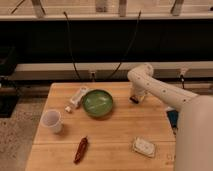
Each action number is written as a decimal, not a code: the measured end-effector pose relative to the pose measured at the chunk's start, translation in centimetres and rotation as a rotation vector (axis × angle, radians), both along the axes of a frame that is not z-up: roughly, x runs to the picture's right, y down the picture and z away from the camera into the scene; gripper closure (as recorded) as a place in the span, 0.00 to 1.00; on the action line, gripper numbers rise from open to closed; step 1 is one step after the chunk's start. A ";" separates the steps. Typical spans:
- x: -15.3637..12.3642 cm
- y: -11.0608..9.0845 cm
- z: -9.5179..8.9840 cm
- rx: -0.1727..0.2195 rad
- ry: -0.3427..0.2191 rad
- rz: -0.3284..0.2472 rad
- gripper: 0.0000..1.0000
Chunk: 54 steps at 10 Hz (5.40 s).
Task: Place the eraser on the white sponge
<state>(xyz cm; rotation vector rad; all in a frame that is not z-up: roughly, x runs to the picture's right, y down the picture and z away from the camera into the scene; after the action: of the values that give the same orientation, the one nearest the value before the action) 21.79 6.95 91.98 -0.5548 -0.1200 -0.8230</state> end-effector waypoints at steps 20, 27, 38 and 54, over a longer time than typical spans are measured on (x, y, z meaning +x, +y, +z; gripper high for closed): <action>1.0 1.3 -4.8 0.009 -0.030 -0.065 1.00; 1.5 1.7 -6.6 0.004 -0.053 -0.107 0.91; 0.5 4.3 -8.4 -0.019 -0.111 -0.168 0.98; 2.5 6.2 -11.7 -0.039 -0.197 -0.259 0.94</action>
<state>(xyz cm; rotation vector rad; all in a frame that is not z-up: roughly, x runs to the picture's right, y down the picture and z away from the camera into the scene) 24.25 13.12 80.32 -0.5311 -0.2492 -1.1295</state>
